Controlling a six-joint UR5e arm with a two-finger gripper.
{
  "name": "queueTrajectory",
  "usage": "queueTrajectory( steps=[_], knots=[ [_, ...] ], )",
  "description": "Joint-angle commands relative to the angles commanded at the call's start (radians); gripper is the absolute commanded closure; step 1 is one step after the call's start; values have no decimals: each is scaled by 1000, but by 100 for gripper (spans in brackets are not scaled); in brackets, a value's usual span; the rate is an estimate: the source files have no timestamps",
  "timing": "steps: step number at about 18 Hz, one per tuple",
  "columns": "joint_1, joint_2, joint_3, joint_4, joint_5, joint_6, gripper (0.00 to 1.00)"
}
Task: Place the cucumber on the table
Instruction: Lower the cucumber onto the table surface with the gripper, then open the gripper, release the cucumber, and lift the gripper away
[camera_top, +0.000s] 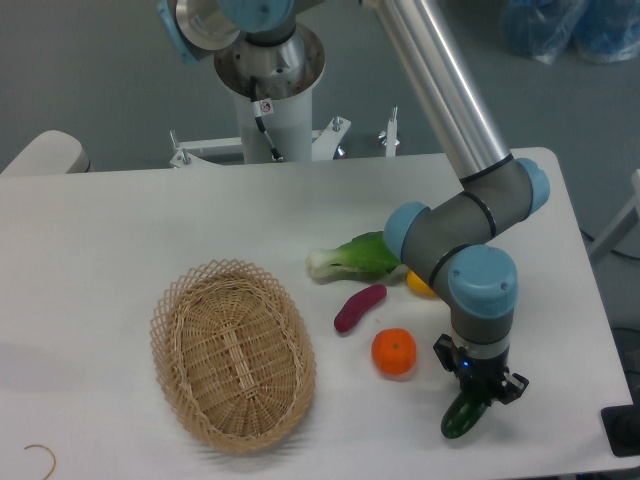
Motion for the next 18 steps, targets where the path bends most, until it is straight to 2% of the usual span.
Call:
queueTrajectory(
  steps=[4,5,6,7,8,16,18],
  knots=[
    [-2,0,2,0,0,0,77],
    [-3,0,2,0,-2,2,70],
    [-3,0,2,3,-2,9,39],
    [-3,-2,8,8,0,14,3],
    [-5,0,11,9,0,14,0],
    [-5,12,24,11,0,8,0],
    [-6,18,58,9,2,8,0]
  ],
)
